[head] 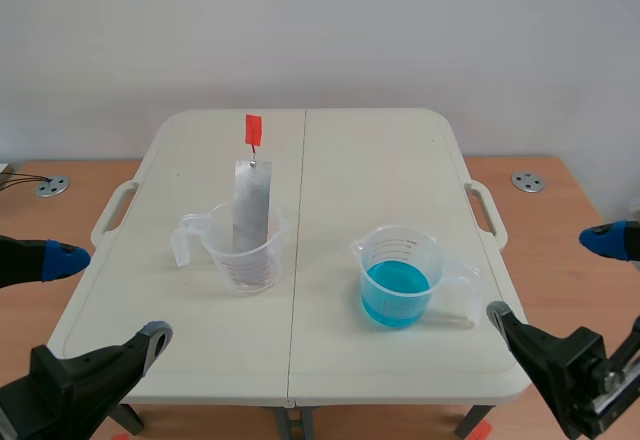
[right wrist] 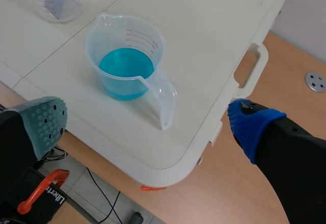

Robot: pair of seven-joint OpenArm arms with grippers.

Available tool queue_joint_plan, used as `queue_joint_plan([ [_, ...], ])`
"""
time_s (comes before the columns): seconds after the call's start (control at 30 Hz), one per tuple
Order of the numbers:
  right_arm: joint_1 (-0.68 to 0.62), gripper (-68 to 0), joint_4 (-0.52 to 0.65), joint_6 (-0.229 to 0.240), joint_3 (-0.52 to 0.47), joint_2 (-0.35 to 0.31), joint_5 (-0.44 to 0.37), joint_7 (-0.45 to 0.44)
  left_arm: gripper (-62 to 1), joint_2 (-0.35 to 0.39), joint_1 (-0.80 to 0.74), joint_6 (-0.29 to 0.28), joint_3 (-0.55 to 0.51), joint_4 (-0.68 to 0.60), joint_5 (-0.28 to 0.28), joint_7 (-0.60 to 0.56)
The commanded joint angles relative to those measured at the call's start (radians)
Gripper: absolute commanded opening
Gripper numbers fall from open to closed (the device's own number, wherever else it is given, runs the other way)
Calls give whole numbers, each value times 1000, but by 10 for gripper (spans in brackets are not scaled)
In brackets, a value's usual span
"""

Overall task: Hold the metal plate by the orange handle, dip it into the blue solution, take it out and point at it, then put the plate back in the beaker on the left.
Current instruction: 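Lift the metal plate out of the left beaker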

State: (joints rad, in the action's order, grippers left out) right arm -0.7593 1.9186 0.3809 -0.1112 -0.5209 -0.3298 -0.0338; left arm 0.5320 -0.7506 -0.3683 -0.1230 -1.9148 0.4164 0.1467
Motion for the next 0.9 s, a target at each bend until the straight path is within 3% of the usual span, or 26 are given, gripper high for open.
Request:
queue_joint_plan([
  [0.0, 11, -12, 9, 0, -8, -2, -11, -43, 14, -5, 0, -2, 0, -10, 7, -15],
  [0.47, 11, -12, 9, 0, -8, -2, -14, -43, 11, -5, 0, -1, 0, -10, 7, -15],
  [0.53, 11, -12, 9, 0, -8, -2, -14, -43, -140, -5, 0, -1, 0, -10, 8, -15],
  [0.63, 11, -12, 9, 0, -8, -2, -14, -43, -543, -5, 0, -1, 0, -10, 8, -15],
  [0.67, 11, -12, 9, 0, -8, -2, -14, -43, -611, -5, 0, -1, 0, -10, 11, -16],
  [0.7, 11, -12, 9, 0, -8, -2, -14, -44, -584, -5, 0, -1, 0, -10, 14, -16],
  [0.87, 11, -12, 9, 0, -8, -2, -13, -52, -583, -5, 0, -1, 0, -10, 18, -19],
])
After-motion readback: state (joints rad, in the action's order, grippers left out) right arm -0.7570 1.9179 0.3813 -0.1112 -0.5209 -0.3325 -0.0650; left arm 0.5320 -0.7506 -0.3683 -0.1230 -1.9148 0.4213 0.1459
